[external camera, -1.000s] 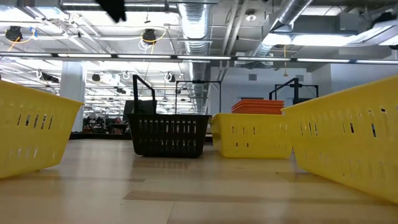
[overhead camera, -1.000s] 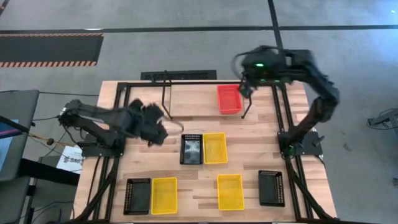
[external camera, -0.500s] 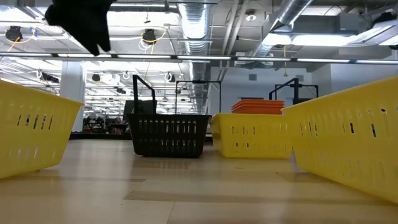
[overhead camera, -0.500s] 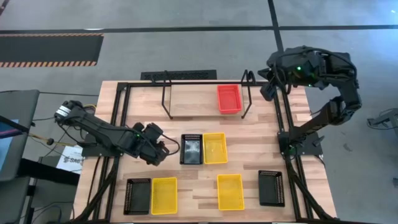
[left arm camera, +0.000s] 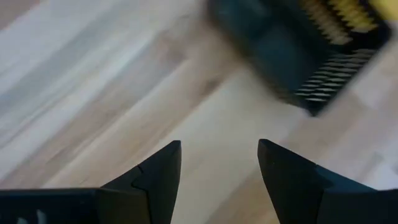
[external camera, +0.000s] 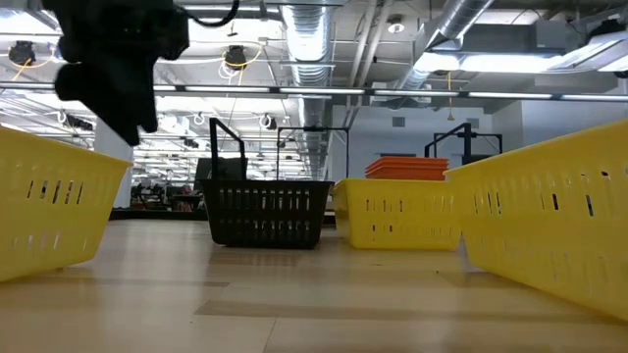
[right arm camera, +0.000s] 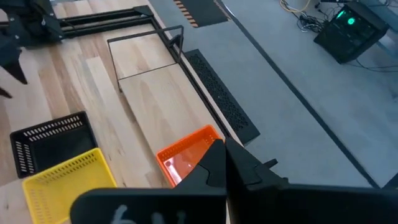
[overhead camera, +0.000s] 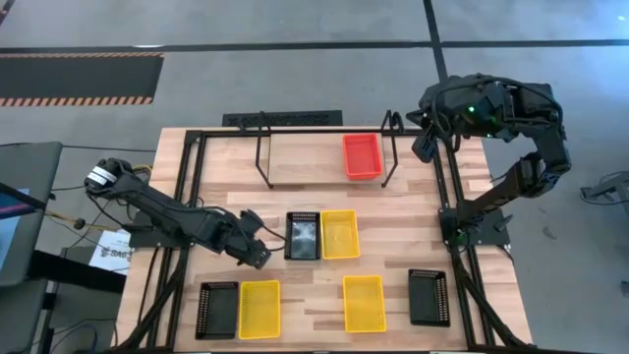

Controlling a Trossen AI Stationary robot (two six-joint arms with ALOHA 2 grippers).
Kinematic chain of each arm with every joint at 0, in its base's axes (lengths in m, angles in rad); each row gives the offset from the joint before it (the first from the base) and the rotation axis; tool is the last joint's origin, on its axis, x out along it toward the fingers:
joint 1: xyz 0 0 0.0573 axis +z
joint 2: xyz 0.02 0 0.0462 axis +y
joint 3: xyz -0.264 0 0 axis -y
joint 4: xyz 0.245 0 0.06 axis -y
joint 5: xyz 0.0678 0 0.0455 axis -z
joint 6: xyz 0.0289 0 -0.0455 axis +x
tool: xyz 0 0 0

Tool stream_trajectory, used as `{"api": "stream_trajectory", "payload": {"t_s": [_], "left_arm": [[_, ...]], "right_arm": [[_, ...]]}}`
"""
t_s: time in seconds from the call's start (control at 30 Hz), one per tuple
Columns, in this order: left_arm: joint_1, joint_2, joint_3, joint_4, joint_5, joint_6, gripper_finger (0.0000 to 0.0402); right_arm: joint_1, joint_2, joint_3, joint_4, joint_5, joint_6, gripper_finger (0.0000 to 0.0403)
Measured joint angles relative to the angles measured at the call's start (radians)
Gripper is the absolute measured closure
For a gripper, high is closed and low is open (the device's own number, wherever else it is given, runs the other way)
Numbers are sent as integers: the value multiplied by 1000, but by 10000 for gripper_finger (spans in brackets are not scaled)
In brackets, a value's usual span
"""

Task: Stack baskets on shelf by color
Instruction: Put the bottom left yellow bin on the shelf

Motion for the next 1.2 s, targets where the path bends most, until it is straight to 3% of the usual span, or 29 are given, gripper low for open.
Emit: {"api": "stream_trajectory", "payload": {"t_s": [0.1, 0.27, 0.63, 0.9, 1.2], "left_arm": [[0, 0, -19, 118, 5, 76, 200], [6, 11, -22, 124, 62, 111, 200], [-5, 11, -16, 134, 399, 487, 200], [-45, 11, -16, 129, 411, 616, 200], [-68, 43, -15, 131, 366, 640, 200]], "right_arm": [[0, 0, 0, 0, 0, -3, 396], [0, 0, 0, 0, 0, -3, 395], [0, 0, 0, 0, 0, 4, 395], [0, 0, 0, 0, 0, 6, 395], [0, 0, 0, 0, 0, 7, 395]]}}
